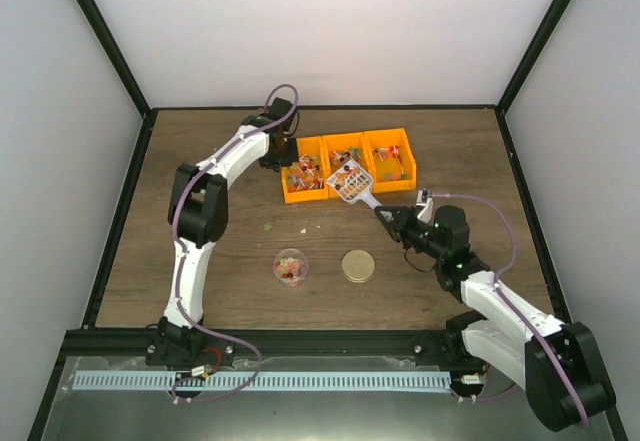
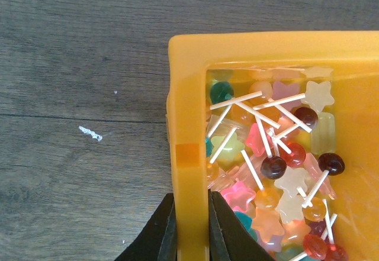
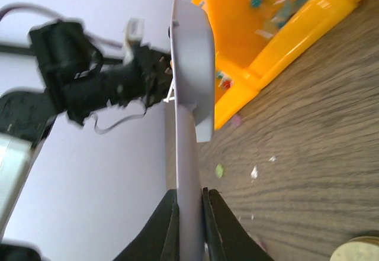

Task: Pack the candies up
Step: Scoop the fake candies from the storage box, then place the fake candies in the packing bottle.

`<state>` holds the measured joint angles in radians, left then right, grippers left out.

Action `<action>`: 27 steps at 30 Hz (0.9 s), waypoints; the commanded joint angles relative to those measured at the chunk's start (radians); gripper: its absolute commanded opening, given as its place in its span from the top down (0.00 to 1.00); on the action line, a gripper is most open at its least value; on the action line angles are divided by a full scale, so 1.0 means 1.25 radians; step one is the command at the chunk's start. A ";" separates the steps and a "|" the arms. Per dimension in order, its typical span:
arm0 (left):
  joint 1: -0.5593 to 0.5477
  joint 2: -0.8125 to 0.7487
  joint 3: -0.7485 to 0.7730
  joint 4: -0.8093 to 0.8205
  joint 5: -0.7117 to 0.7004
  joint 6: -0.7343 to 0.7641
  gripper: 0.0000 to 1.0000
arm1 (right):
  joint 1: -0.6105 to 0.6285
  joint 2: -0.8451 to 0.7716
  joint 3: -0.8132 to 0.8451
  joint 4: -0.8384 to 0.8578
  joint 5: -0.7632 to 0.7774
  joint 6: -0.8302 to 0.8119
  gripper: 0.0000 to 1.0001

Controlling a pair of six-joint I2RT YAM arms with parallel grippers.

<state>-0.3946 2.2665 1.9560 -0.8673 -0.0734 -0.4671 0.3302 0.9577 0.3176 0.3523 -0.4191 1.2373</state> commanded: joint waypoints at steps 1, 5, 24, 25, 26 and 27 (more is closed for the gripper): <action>0.005 0.002 0.012 -0.034 0.007 0.028 0.87 | -0.005 -0.026 -0.036 0.132 -0.162 -0.071 0.99; 0.006 0.002 0.013 -0.034 0.011 0.028 0.82 | -0.004 -0.033 -0.072 0.175 -0.272 -0.075 0.99; 0.008 -0.007 0.014 -0.030 0.029 0.022 0.63 | 0.090 -0.163 0.008 -0.219 -0.324 -0.390 0.99; 0.008 -0.007 0.013 -0.030 0.029 0.022 0.63 | 0.105 -0.165 0.013 -0.229 -0.310 -0.403 0.99; 0.009 -0.007 0.013 -0.030 0.029 0.022 0.63 | 0.125 -0.165 0.019 -0.237 -0.296 -0.423 0.99; 0.010 -0.007 0.013 -0.030 0.029 0.022 0.63 | 0.144 -0.161 0.028 -0.251 -0.273 -0.438 0.99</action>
<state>-0.3908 2.2665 1.9560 -0.9028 -0.0433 -0.4416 0.4408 0.7639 0.2867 0.1501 -0.8387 0.8211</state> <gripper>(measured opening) 0.366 0.098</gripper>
